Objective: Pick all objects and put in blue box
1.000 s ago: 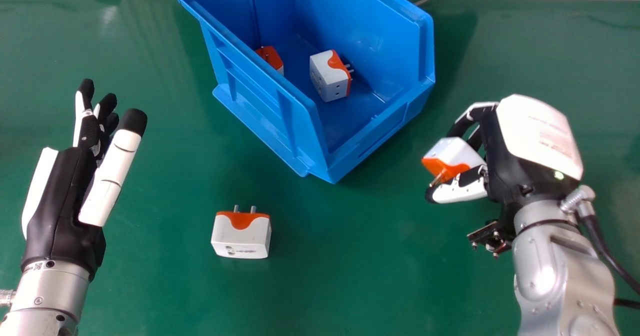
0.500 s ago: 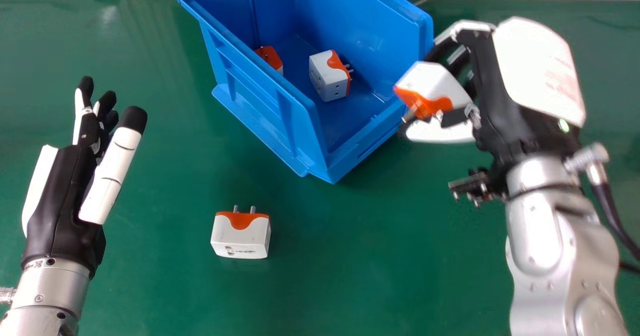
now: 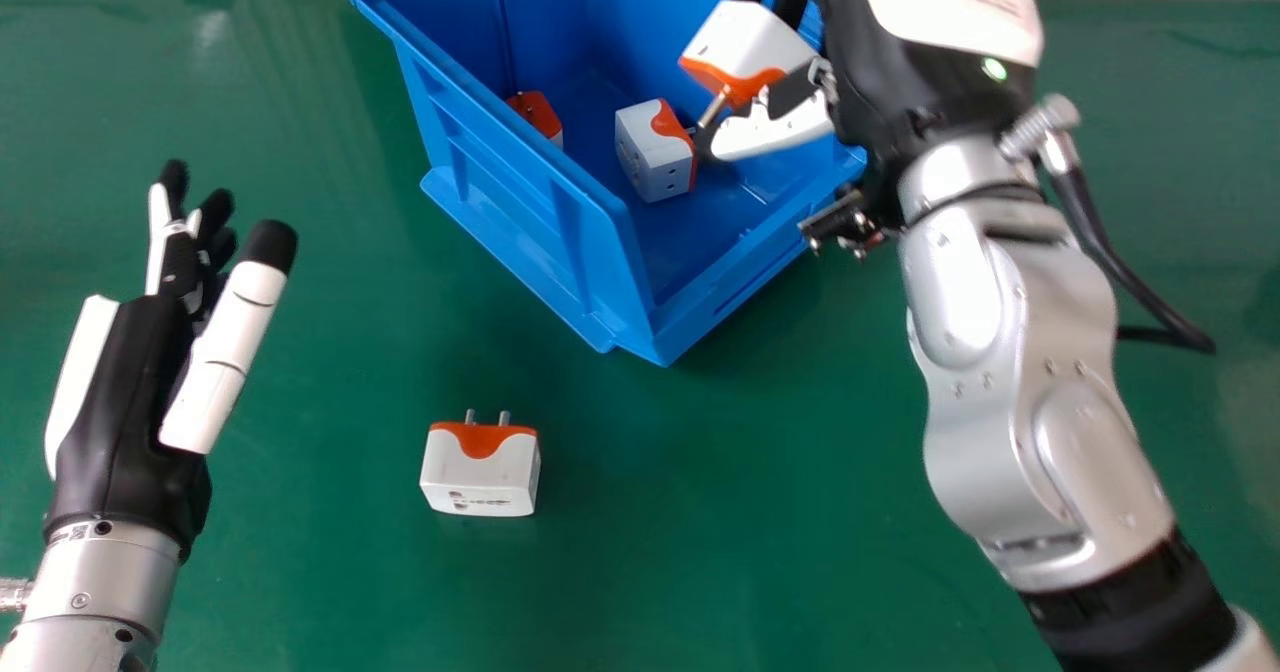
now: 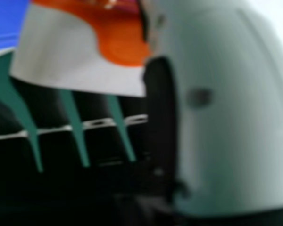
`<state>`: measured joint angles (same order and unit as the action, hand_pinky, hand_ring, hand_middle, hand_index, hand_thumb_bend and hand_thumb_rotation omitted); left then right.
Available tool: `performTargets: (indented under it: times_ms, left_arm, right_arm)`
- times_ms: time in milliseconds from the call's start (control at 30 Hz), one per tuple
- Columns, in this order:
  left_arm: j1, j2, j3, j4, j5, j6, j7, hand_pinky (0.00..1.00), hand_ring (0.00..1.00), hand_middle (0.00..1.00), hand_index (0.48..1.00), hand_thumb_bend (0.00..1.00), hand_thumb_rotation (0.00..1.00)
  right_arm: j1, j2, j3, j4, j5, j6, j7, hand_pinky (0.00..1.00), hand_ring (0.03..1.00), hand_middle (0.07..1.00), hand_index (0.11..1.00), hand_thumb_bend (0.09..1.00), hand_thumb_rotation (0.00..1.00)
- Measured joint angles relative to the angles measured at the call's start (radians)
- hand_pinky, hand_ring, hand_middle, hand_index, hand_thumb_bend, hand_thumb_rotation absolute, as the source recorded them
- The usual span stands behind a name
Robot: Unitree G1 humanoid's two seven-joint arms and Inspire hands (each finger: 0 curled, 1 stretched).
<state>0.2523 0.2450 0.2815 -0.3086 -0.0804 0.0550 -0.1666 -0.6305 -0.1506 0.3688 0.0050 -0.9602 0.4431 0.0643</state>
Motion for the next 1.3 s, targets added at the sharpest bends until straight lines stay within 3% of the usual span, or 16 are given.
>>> performTargets:
  times_ms: [100, 333, 433, 533, 667, 700, 733, 800, 833, 867, 933, 1000, 1033, 1067, 1133, 1300]
  left_arm:
    - [0.003, -0.001, 0.000, -0.006, 0.000, 0.000, 0.000, 1.00, 1.00, 1.00, 1.000, 0.77, 0.86]
    - [0.013, -0.004, -0.001, -0.015, -0.001, 0.001, 0.005, 1.00, 1.00, 1.00, 1.000, 0.77, 0.86]
    - [0.015, -0.007, -0.002, -0.018, -0.001, 0.001, 0.006, 1.00, 1.00, 1.00, 1.000, 0.76, 0.86]
    - [0.018, -0.013, -0.004, -0.024, -0.003, 0.002, 0.010, 1.00, 1.00, 1.00, 1.000, 0.76, 0.86]
    - [0.019, -0.022, -0.006, -0.035, -0.006, 0.011, 0.012, 1.00, 1.00, 1.00, 1.000, 0.76, 0.86]
    - [0.019, -0.022, -0.006, -0.036, -0.006, 0.013, 0.012, 1.00, 1.00, 1.00, 1.000, 0.76, 0.86]
    - [0.019, -0.023, -0.006, -0.036, -0.007, 0.015, 0.012, 1.00, 1.00, 1.00, 1.000, 0.76, 0.86]
    - [0.019, -0.026, -0.006, -0.037, -0.008, 0.020, 0.013, 1.00, 1.00, 1.00, 1.000, 0.76, 0.86]
    - [0.018, -0.026, -0.006, -0.037, -0.009, 0.021, 0.013, 1.00, 1.00, 1.00, 1.000, 0.76, 0.86]
    - [0.018, -0.027, -0.007, -0.037, -0.009, 0.021, 0.013, 1.00, 1.00, 1.00, 1.000, 0.76, 0.86]
    - [0.018, -0.027, -0.008, -0.037, -0.009, 0.022, 0.015, 1.00, 1.00, 1.00, 1.000, 0.76, 0.86]
    - [0.018, -0.028, -0.010, -0.039, -0.008, 0.024, 0.016, 1.00, 1.00, 1.00, 1.000, 0.76, 0.86]
    - [0.018, -0.028, -0.011, -0.042, -0.008, 0.025, 0.017, 1.00, 1.00, 1.00, 1.000, 0.75, 0.86]
    - [0.018, -0.029, -0.012, -0.047, -0.008, 0.027, 0.017, 1.00, 1.00, 1.00, 1.000, 0.75, 0.86]
    - [0.017, -0.029, -0.013, -0.053, -0.007, 0.028, 0.017, 1.00, 1.00, 1.00, 1.000, 0.75, 0.86]
    - [0.017, -0.029, -0.014, -0.055, -0.005, 0.030, 0.018, 1.00, 1.00, 1.00, 1.000, 0.75, 0.86]
  right_arm:
    - [-0.061, 0.023, 0.000, 0.102, 0.021, -0.018, -0.023, 0.07, 0.140, 0.247, 0.485, 0.491, 0.13]
    - [-0.208, 0.066, 0.011, 0.402, 0.070, -0.090, -0.113, 0.07, 0.152, 0.262, 0.483, 0.494, 0.13]
    - [-0.259, 0.076, 0.022, 0.525, 0.095, -0.133, -0.149, 0.10, 0.177, 0.385, 0.483, 0.510, 0.05]
    - [-0.310, 0.081, 0.030, 0.635, 0.117, -0.180, -0.188, 0.09, 0.158, 0.435, 0.483, 0.518, 0.02]
    - [-0.345, 0.081, 0.036, 0.711, 0.134, -0.238, -0.242, 0.11, 0.172, 0.424, 0.486, 0.515, 0.01]
    - [-0.349, 0.080, 0.039, 0.724, 0.135, -0.248, -0.250, 0.16, 0.236, 0.443, 0.485, 0.510, 0.04]
    - [-0.350, 0.080, 0.042, 0.733, 0.135, -0.255, -0.253, 0.31, 0.409, 0.538, 0.538, 0.505, 0.22]
    - [-0.350, 0.077, 0.054, 0.744, 0.134, -0.247, -0.246, 0.41, 0.532, 0.617, 0.591, 0.508, 0.37]
    - [-0.351, 0.076, 0.061, 0.744, 0.132, -0.234, -0.235, 0.53, 0.676, 0.747, 0.699, 0.525, 0.57]
    - [-0.351, 0.074, 0.066, 0.745, 0.132, -0.223, -0.226, 0.53, 0.676, 0.747, 0.699, 0.525, 0.57]
    - [-0.351, 0.070, 0.080, 0.744, 0.129, -0.196, -0.200, 0.62, 0.780, 0.845, 0.791, 0.537, 0.71]
    - [-0.351, 0.068, 0.089, 0.741, 0.127, -0.181, -0.193, 0.65, 0.811, 0.874, 0.818, 0.543, 0.75]
    - [-0.351, 0.067, 0.095, 0.738, 0.126, -0.170, -0.191, 0.74, 0.894, 0.936, 0.885, 0.572, 0.85]
    - [-0.351, 0.066, 0.098, 0.734, 0.125, -0.167, -0.189, 0.74, 0.894, 0.936, 0.885, 0.572, 0.85]
    - [-0.351, 0.065, 0.109, 0.726, 0.123, -0.154, -0.188, 0.83, 0.965, 0.979, 0.946, 0.615, 0.95]
    - [-0.351, 0.059, 0.130, 0.702, 0.122, -0.124, -0.172, 0.92, 0.995, 0.997, 0.990, 0.668, 0.99]
